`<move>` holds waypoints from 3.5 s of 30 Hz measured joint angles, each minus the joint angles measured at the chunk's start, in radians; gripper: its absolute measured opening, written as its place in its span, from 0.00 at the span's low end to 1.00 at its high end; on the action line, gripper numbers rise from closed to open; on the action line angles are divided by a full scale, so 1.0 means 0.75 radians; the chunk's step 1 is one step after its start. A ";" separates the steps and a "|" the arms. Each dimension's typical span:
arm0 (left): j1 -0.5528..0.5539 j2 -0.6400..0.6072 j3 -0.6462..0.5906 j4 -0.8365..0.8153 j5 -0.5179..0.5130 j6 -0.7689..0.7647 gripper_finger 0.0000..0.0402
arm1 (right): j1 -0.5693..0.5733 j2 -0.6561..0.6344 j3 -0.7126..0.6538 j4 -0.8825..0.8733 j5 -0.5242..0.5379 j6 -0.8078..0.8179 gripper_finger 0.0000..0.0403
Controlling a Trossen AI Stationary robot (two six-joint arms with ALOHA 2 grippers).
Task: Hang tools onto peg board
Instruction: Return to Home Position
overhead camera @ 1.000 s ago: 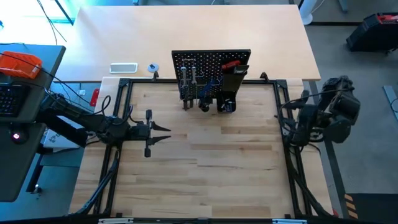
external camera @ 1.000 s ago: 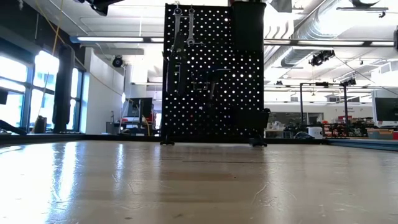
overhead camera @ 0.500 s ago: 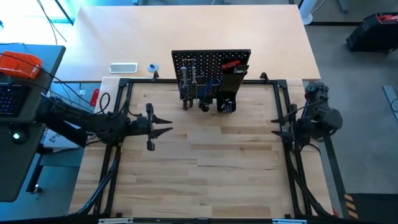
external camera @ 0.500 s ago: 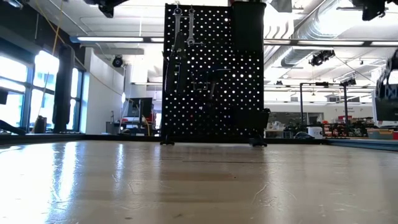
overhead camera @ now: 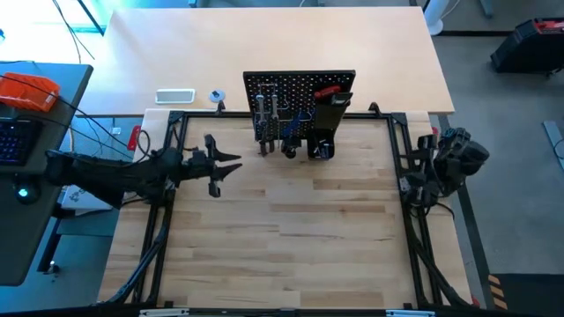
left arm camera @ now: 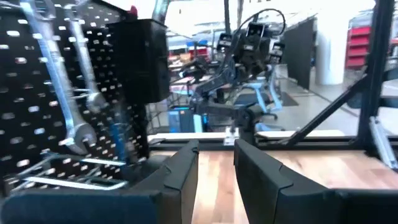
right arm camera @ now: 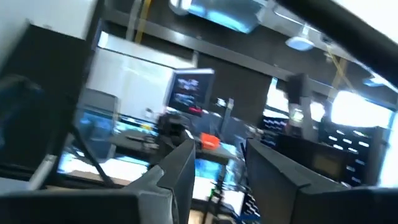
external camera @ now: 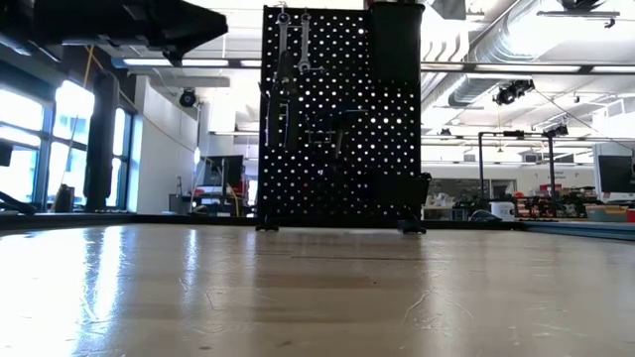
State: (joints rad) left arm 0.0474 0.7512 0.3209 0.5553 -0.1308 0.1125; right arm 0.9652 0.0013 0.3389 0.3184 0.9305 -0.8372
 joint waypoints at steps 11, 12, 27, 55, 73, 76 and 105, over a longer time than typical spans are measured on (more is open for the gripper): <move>0.067 -0.443 -0.014 -0.509 0.044 -0.021 0.23 | -0.005 -0.001 0.136 -0.292 0.168 0.103 0.33; 0.065 -0.490 -0.031 -0.523 0.043 -0.033 0.23 | -0.004 -0.001 0.137 -0.318 0.192 0.124 0.33; 0.065 -0.973 -0.387 -0.406 -0.018 -0.139 0.23 | -0.004 -0.002 0.135 -0.514 0.104 0.388 0.33; -0.015 -0.997 -0.412 -0.533 -0.111 -0.033 0.18 | -0.831 -0.002 -0.437 0.044 -0.445 0.546 0.21; 0.004 -0.993 -0.411 -0.663 -0.342 -0.012 0.17 | -1.792 0.006 -0.438 -0.368 -1.254 1.085 0.16; 0.016 -0.990 -0.411 -0.662 -0.342 -0.008 0.16 | -1.850 0.015 -0.438 -0.402 -1.257 1.111 0.16; 0.016 -0.818 -0.411 -0.656 -0.505 -0.019 0.15 | -1.933 0.408 -0.439 -0.386 -1.114 1.417 0.16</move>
State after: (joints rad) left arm 0.0593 0.1375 0.0124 0.0635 -0.5093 0.0982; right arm -0.4845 0.3077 0.0097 0.0292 0.0947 0.2255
